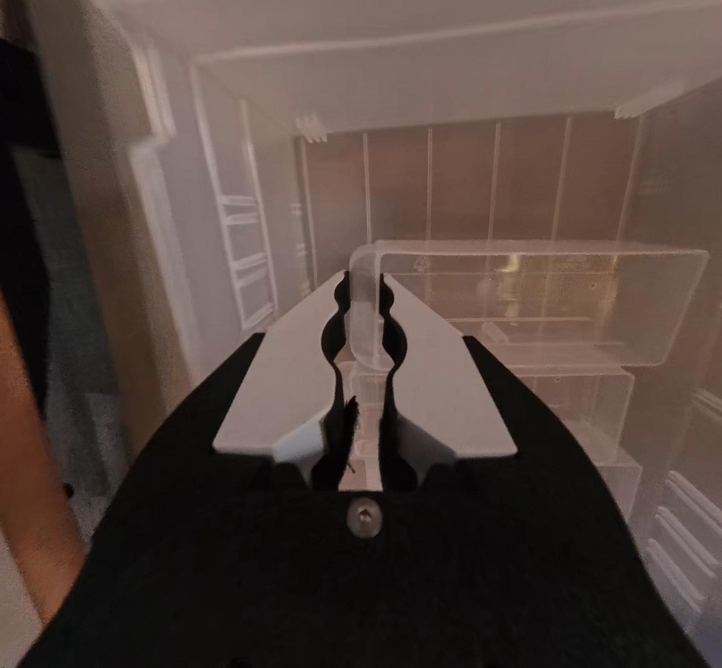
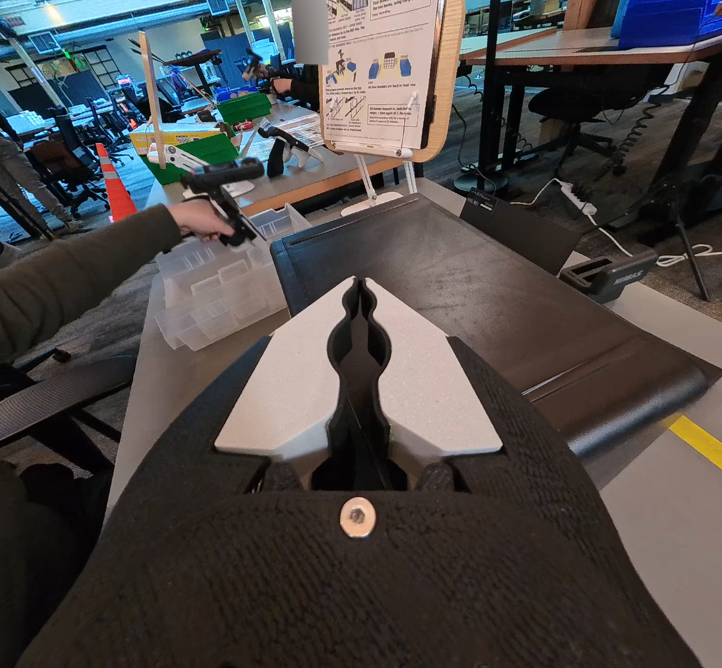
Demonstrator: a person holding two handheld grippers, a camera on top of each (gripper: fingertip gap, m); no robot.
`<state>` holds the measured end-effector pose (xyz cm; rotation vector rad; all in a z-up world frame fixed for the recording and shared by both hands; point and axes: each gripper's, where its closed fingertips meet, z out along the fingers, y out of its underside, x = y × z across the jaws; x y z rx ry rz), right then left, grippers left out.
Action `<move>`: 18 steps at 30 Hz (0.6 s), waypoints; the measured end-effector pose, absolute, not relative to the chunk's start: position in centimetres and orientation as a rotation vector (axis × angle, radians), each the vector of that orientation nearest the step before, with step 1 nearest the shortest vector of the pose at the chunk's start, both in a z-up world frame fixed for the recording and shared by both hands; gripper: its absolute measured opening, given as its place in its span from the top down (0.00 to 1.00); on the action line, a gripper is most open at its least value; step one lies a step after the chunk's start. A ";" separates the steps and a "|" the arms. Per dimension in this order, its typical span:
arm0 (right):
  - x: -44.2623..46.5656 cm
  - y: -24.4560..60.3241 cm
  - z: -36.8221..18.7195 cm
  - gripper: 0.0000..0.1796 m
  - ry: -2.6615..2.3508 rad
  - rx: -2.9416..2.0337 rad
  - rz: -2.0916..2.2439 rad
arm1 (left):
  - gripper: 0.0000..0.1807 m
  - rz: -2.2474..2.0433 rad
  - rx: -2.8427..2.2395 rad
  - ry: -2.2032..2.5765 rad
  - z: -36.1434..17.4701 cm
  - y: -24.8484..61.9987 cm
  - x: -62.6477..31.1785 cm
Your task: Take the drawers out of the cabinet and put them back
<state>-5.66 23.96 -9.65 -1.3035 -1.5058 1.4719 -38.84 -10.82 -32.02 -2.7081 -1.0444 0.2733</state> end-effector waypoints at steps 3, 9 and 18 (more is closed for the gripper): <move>-5.7 23.9 -9.6 1.00 -1.506 -1.303 1.474 | 0.93 0.403 -2.641 -0.999 -28.5 -10.8 -40.0; -5.7 23.9 -9.6 1.00 -1.506 -1.303 1.473 | 0.94 0.507 -2.405 -0.896 -19.0 -9.3 -39.5; -5.7 23.9 -9.6 1.00 -1.507 -1.301 1.472 | 0.94 -0.180 -2.470 -0.366 -20.3 -0.2 -19.7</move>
